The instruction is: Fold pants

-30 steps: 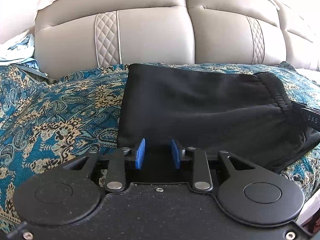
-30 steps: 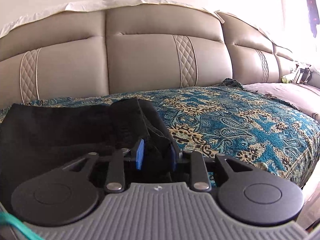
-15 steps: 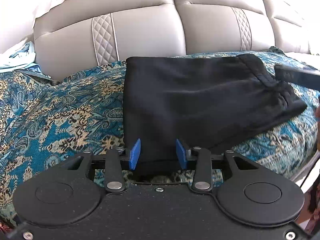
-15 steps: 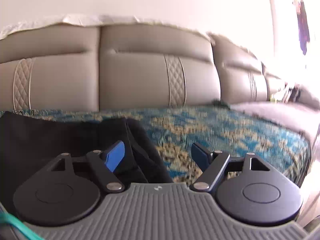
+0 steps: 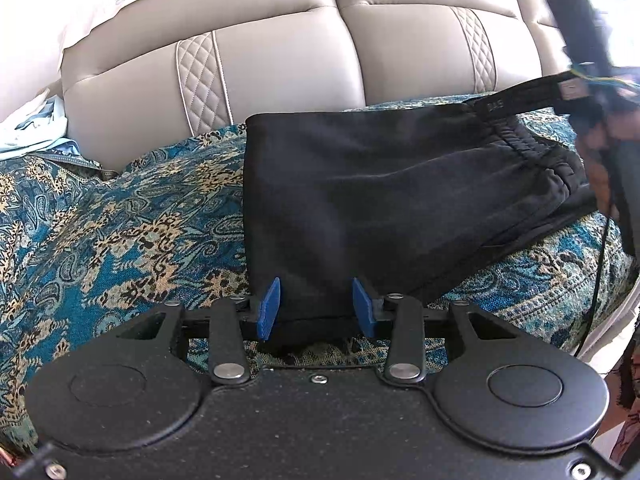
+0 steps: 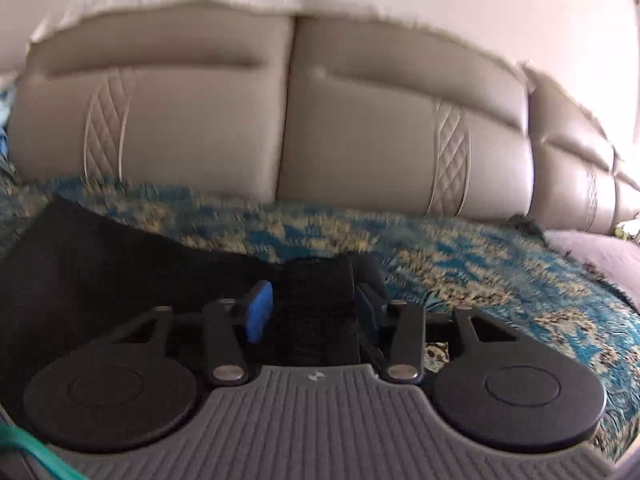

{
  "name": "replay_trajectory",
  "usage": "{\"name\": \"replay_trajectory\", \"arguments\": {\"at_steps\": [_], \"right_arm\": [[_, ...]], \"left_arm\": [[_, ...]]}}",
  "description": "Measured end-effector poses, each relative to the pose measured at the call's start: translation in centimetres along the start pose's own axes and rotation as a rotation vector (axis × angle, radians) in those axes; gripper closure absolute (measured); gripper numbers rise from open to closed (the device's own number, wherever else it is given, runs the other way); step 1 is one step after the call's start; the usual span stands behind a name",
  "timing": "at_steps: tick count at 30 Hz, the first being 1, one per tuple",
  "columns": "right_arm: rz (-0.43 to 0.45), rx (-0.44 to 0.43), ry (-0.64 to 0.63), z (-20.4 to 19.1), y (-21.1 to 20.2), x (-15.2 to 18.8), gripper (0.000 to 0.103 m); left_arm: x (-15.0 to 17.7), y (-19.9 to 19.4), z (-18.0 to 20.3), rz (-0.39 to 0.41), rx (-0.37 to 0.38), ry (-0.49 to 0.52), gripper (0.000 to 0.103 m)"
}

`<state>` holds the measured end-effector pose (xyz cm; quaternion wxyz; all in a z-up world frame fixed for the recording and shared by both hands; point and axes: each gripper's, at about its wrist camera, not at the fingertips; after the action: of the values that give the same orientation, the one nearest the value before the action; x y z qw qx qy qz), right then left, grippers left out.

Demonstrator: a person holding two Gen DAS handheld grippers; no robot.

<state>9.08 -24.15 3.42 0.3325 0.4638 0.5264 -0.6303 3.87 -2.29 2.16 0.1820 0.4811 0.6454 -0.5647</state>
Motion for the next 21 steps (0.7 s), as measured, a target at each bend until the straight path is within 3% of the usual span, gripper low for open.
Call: {"name": "replay_trajectory", "arguments": {"at_steps": [4, 7, 10, 14, 21], "right_arm": [[-0.059, 0.020, -0.049, 0.5, 2.7, 0.0, 0.038], [-0.044, 0.037, -0.067, 0.6, 2.7, 0.0, 0.026], [-0.045, 0.052, -0.055, 1.2, 2.8, -0.1, 0.016], [-0.084, 0.006, 0.023, 3.0, 3.6, -0.8, 0.011], [-0.161, -0.103, 0.103, 5.9, 5.3, -1.5, 0.008]], "left_arm": [[0.0, 0.1, 0.0, -0.003, 0.010, 0.007, 0.063], [-0.5, 0.0, -0.1, -0.008, 0.020, 0.008, 0.063], [-1.6, -0.2, -1.5, 0.020, 0.075, -0.039, 0.059], [-4.3, 1.0, -4.7, 0.079, 0.092, -0.105, 0.053], [-8.0, 6.9, -9.3, 0.091, 0.055, -0.182, 0.047]]}}
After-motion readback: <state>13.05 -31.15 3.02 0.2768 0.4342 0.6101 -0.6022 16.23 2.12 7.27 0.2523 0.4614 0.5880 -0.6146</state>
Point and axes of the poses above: each gripper's, at about its wrist camera, not at the fingertips, and y roughly the way its jaws point, z to its right, x to its underside, and after that the axes turned 10 degrees about y, right-handed
